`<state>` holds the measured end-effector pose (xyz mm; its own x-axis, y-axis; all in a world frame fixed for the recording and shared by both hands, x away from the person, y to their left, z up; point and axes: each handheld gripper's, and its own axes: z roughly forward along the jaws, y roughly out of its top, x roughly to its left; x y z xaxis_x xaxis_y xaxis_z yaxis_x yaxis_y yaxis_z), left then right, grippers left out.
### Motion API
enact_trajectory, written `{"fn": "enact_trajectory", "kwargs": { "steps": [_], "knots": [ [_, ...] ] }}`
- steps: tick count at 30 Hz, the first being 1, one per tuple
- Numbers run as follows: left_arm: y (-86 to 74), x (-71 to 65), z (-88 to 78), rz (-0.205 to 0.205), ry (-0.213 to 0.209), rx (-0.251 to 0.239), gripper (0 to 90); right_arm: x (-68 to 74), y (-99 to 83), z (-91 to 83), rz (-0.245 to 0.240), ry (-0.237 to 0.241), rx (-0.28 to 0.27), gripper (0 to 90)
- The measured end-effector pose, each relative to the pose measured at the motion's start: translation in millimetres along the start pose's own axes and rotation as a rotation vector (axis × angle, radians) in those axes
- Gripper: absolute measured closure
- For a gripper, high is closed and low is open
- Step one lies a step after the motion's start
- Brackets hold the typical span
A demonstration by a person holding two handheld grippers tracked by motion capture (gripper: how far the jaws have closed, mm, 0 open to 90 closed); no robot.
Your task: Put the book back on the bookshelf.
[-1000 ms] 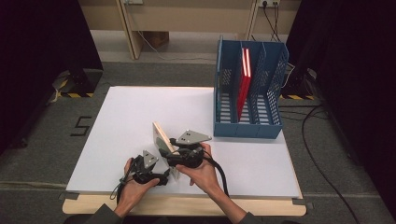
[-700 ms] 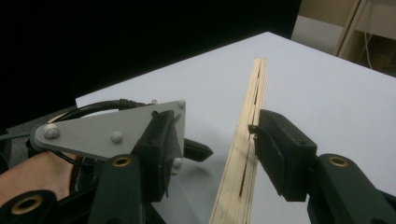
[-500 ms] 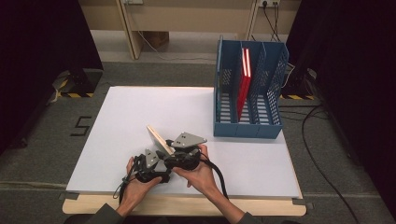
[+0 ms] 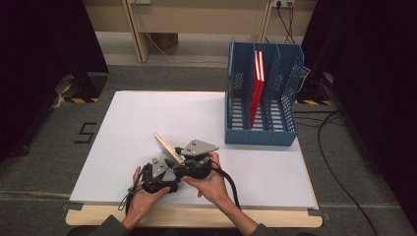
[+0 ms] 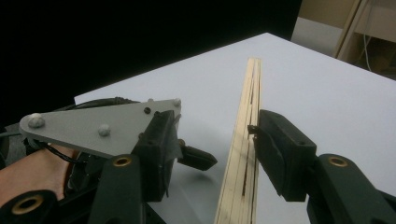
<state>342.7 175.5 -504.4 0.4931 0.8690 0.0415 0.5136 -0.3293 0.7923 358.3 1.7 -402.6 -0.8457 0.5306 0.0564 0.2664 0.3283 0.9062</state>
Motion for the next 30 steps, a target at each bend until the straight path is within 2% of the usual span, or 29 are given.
{"fn": "enact_trajectory", "kwargs": {
  "steps": [8, 13, 21, 30],
  "knots": [
    [-2.1, -0.3, -1.7, 0.0, -0.006, -0.001, 15.4, -0.9, -0.1, -0.6, 0.018, -0.001, 0.0, 48.2],
    [-1.9, 1.9, -3.2, -0.004, 0.002, 0.0, 15.4, -1.1, -0.5, -1.1, 0.011, 0.001, -0.002, 48.1],
    [0.7, 11.8, -6.1, -0.039, 0.015, -0.015, 15.4, -1.9, -1.2, -2.3, 0.012, 0.003, -0.005, 47.6],
    [3.1, 18.2, -6.6, -0.06, 0.024, -0.025, 15.4, -2.5, -2.2, -3.4, 0.004, 0.001, -0.011, 45.1]
  ]
}}
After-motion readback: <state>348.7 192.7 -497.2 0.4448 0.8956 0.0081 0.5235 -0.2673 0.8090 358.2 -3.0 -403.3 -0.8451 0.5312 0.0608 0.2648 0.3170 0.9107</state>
